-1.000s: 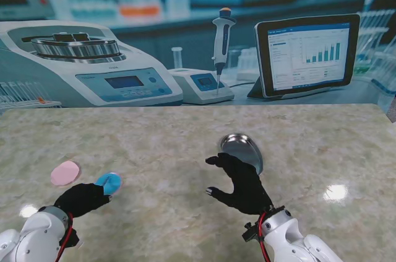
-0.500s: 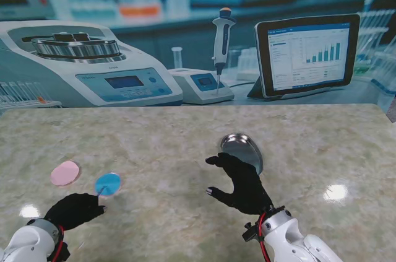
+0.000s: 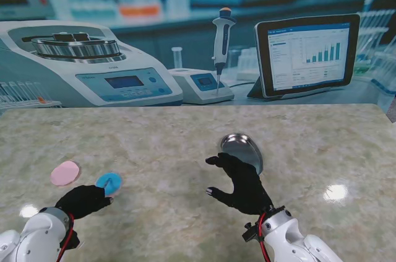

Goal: Line a culture dish with filter paper and press it flat with a glass rod

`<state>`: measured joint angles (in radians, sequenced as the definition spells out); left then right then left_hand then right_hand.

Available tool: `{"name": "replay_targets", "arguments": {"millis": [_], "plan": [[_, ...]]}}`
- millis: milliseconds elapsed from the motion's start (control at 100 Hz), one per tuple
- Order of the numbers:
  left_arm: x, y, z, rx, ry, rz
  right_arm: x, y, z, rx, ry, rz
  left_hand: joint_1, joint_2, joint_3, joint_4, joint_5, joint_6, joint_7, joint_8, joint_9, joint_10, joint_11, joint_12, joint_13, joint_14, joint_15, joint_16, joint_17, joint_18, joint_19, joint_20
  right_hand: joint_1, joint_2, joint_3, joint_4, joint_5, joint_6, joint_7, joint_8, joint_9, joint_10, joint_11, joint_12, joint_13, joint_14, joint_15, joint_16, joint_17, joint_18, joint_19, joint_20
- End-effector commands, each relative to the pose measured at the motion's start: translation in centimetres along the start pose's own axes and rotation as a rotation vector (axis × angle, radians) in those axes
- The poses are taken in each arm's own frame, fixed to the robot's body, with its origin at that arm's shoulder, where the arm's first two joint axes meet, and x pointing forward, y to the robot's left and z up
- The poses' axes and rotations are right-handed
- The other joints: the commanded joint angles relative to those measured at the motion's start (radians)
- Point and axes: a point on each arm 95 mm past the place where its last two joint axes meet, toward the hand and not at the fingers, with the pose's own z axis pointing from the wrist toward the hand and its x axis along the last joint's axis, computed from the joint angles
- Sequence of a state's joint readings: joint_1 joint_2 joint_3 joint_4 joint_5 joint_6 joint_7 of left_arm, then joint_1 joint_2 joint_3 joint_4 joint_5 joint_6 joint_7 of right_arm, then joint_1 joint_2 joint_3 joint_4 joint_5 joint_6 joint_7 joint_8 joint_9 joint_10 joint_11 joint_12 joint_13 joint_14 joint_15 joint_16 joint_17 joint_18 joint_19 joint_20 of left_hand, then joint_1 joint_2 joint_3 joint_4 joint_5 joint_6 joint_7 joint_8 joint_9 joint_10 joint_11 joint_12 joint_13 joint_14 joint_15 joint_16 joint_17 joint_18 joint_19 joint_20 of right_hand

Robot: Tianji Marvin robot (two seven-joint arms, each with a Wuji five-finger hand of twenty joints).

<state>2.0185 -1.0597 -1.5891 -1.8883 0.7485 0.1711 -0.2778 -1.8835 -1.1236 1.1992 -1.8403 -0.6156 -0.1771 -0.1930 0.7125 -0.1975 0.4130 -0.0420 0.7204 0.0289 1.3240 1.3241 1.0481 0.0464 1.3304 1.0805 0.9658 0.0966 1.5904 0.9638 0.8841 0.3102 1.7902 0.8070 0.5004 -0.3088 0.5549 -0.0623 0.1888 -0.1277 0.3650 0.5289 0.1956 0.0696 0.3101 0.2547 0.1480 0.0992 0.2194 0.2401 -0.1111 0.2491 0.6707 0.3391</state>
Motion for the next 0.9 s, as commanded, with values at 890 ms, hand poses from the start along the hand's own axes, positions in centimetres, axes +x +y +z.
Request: {"name": "replay_targets", "arguments": {"millis": [890], "plan": [[1.7, -3.8, -3.8, 0.14, 0.226, -0.11, 0.2, 0.0, -0.2, -0.014, 0.0, 0.014, -0.018, 0.008, 0.018, 0.027, 0.028, 0.088, 0.07, 0.028, 0.04, -0.082, 0.053, -0.001, 0.05, -0.102, 0.065, -0.011, 0.033, -0.012, 0.165, -0.029, 0.014, 0.033, -0.008, 0.025, -0.031, -0.014, -0.003, 0.004, -0.021, -0.026, -0.008, 0.004, -0.034, -0.037, -0.034, -0.014, -0.011, -0.024, 0.01, 0.019]]}}
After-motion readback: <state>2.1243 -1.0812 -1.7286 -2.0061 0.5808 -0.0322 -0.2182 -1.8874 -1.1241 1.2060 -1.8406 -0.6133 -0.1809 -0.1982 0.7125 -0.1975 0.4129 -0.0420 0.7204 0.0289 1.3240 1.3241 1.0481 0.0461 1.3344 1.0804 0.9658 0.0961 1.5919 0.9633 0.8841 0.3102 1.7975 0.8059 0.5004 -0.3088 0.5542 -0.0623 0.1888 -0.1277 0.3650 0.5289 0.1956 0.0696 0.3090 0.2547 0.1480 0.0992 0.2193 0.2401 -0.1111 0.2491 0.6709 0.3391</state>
